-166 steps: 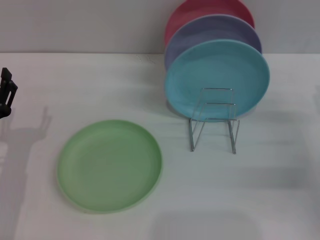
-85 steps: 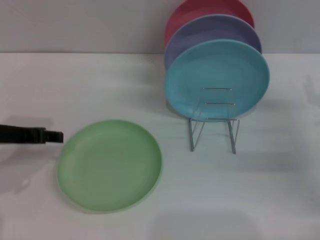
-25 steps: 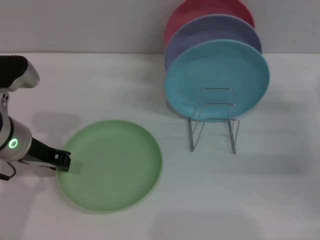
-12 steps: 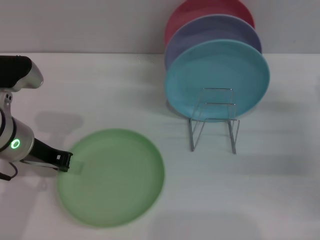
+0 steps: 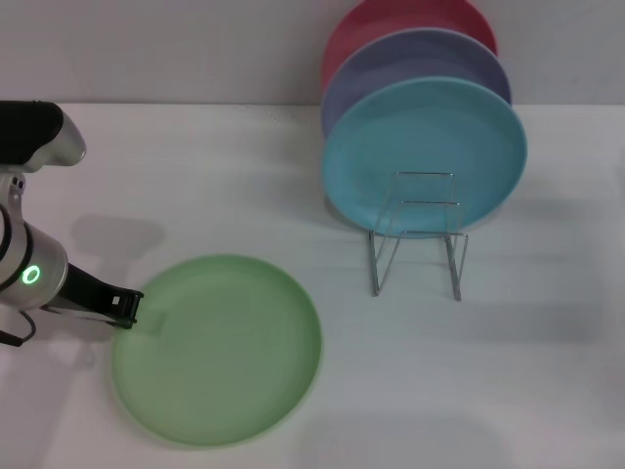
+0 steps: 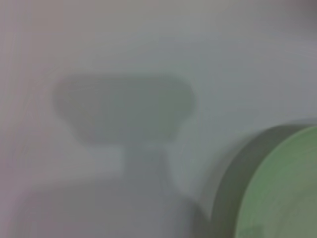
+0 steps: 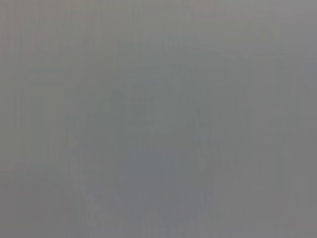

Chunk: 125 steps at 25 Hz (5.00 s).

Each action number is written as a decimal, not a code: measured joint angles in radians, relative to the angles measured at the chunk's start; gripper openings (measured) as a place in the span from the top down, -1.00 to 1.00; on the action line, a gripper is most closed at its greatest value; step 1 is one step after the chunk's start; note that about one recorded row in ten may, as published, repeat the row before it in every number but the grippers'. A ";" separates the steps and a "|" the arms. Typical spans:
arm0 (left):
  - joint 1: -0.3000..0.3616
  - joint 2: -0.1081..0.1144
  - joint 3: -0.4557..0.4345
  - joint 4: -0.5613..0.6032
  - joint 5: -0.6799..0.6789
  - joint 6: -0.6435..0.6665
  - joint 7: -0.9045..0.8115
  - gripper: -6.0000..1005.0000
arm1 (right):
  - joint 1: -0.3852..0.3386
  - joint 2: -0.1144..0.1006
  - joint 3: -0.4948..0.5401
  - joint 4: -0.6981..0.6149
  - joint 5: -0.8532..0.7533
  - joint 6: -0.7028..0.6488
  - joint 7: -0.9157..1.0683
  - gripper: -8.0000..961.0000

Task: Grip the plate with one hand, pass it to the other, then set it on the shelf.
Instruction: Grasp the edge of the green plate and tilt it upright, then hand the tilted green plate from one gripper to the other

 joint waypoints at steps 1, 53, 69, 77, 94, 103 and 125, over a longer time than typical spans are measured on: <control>0.000 0.001 -0.001 0.000 0.000 -0.001 0.000 0.92 | 0.000 0.000 0.000 0.000 0.000 0.000 0.000 -0.39; 0.346 -0.002 0.120 0.068 -0.710 1.303 0.848 0.93 | -0.028 0.018 0.000 -0.015 0.009 0.036 0.000 -0.39; 0.396 0.004 0.611 0.263 -0.443 2.167 0.513 0.93 | -0.038 0.018 -0.007 -0.023 0.009 0.038 0.000 -0.38; 0.398 0.003 0.646 0.426 -0.273 2.351 0.091 0.93 | -0.044 0.018 -0.024 -0.023 -0.002 0.025 0.000 -0.39; 0.382 -0.014 0.735 0.629 -0.270 2.530 -0.001 0.92 | -0.162 0.031 -0.450 0.040 -0.003 -0.292 0.086 -0.39; 0.325 -0.015 0.946 0.733 -0.511 2.676 0.056 0.92 | -0.151 0.031 -0.674 0.058 -0.003 -0.324 0.109 -0.39; 0.348 -0.016 1.183 0.754 -0.759 2.845 0.131 0.91 | -0.060 0.039 -0.791 0.192 -0.026 -0.123 0.103 -0.39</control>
